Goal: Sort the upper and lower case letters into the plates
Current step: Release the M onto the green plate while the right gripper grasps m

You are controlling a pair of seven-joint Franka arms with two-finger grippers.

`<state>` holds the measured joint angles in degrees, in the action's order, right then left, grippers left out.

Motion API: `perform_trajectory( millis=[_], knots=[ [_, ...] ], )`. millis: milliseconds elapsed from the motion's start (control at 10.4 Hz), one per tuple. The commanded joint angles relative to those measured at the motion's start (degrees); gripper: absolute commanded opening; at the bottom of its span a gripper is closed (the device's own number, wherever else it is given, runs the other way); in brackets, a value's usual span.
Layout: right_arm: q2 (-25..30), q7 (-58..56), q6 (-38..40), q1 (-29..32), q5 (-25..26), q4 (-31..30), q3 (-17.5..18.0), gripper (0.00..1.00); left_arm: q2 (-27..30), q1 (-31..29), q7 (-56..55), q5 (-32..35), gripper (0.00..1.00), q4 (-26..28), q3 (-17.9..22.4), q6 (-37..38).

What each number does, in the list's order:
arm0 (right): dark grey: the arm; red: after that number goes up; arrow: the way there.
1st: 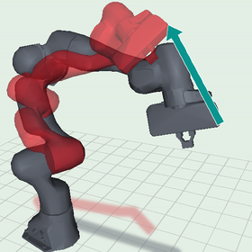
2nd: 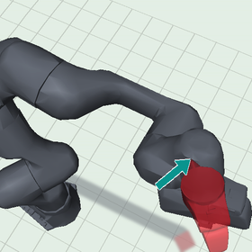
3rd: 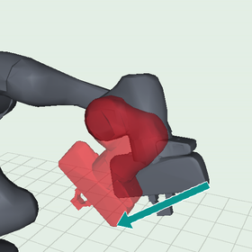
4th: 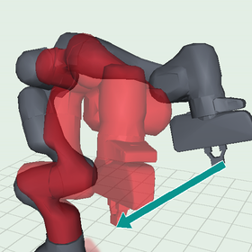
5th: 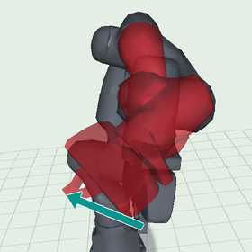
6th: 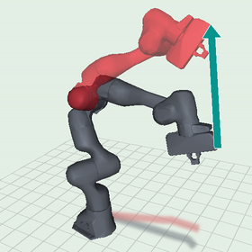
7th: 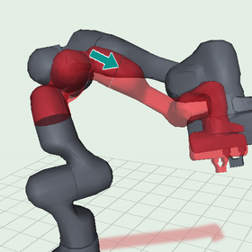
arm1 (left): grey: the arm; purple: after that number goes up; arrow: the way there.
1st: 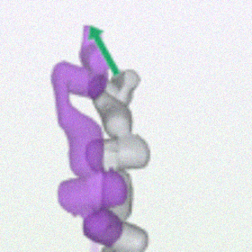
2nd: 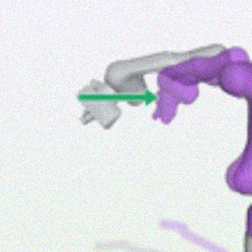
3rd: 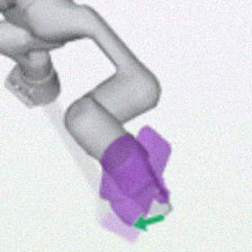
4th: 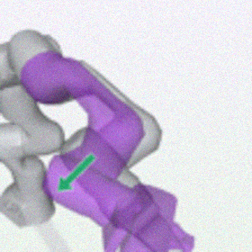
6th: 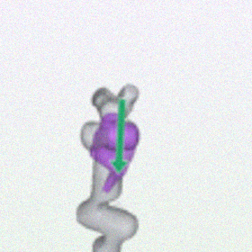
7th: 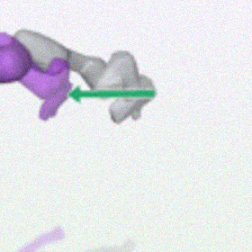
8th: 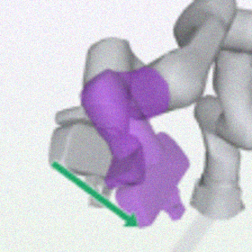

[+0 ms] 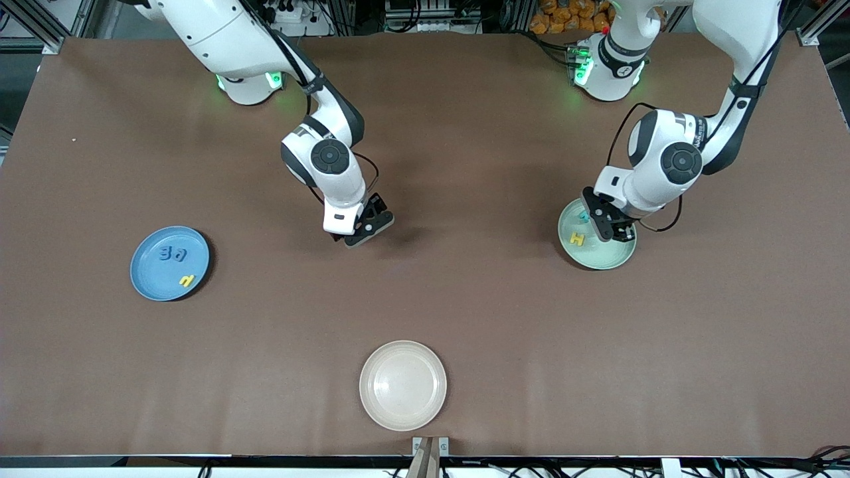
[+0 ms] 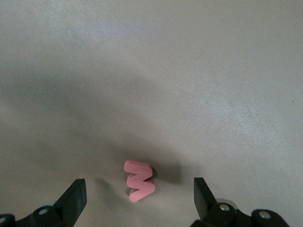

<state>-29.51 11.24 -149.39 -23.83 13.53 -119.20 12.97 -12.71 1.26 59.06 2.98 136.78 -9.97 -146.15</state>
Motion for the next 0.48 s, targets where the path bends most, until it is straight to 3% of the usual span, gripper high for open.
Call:
perform_trajectory(
  millis=[0,96,192,287,383],
  knots=[
    [-1.3,-0.5,-1.9,0.4,1.3,-0.3,0.7,1.00,-0.3,-0.2,1.8,-0.8,0.18,0.8,0.0,-1.9],
    [-1.3,-0.5,-1.9,0.3,1.3,-0.2,0.7,1.00,-0.4,-0.3,1.8,-0.8,0.19,0.8,0.1,-1.9],
    [-1.7,-0.5,-1.9,0.2,1.4,0.0,0.7,1.00,-0.5,-0.3,1.7,-0.8,0.47,0.8,0.1,-2.0],
    [-2.1,-0.5,-1.9,0.2,1.4,0.5,0.7,1.00,-0.5,-0.3,1.8,-0.8,0.65,0.7,0.1,-2.0],
    [-2.1,-0.5,-1.8,0.2,1.4,0.4,0.7,1.00,-0.6,-0.4,1.7,-0.8,1.00,0.7,0.1,-2.0]
  ],
)
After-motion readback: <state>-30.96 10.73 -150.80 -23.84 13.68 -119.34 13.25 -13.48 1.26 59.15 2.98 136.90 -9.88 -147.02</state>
